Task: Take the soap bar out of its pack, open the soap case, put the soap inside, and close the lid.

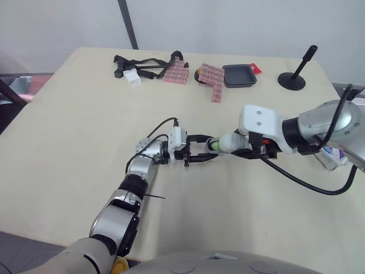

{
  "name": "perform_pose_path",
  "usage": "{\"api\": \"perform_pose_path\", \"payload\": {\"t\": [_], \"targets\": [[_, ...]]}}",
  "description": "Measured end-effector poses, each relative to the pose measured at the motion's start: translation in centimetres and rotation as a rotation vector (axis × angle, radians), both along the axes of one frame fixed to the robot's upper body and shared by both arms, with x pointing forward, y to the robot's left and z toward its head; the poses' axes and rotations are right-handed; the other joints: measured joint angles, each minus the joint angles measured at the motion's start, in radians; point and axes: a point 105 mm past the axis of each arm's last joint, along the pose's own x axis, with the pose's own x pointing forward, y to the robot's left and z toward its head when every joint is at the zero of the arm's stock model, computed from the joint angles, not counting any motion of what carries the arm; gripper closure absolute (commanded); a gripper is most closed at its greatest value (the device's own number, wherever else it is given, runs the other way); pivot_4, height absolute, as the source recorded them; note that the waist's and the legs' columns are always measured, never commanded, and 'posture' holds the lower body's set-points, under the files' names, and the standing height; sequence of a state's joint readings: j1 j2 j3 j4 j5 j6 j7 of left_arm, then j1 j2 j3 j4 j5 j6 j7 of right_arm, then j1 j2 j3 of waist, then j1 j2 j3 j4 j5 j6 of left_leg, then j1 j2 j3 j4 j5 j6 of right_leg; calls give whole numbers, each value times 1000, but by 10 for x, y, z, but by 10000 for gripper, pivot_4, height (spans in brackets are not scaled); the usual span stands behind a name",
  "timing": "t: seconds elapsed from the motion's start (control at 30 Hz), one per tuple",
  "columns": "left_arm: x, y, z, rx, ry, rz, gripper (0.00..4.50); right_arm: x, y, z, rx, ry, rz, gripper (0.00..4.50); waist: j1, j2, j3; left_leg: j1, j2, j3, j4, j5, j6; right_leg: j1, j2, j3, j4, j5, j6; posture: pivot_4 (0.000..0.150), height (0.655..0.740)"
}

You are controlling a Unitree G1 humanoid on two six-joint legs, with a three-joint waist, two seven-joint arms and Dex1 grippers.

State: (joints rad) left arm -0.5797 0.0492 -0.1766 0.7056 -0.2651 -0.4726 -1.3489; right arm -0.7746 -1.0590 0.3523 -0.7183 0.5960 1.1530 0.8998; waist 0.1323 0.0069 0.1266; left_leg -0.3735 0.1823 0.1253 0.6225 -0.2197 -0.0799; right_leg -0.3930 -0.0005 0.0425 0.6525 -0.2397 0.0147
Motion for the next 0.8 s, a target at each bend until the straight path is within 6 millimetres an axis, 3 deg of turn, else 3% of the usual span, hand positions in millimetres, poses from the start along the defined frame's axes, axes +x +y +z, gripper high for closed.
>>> {"api": "perform_pose_path", "payload": {"t": [0.37, 0.8], "targets": [[0, -3, 0, 1, -16, -2, 25556, 15, 5, -7, -61, -18, 39, 25122, 0, 0, 0, 0, 0, 0, 1, 0, 0, 0, 0, 0, 1, 0, 0, 1500, 7400], [0, -5, 1, 0, -28, 13, 25556, 15, 21, -1, -113, -43, 160, 25122, -2, 0, 0, 0, 0, 0, 2, 0, 2, -2, 0, 0, 3, 0, 0, 1500, 7400]]}}
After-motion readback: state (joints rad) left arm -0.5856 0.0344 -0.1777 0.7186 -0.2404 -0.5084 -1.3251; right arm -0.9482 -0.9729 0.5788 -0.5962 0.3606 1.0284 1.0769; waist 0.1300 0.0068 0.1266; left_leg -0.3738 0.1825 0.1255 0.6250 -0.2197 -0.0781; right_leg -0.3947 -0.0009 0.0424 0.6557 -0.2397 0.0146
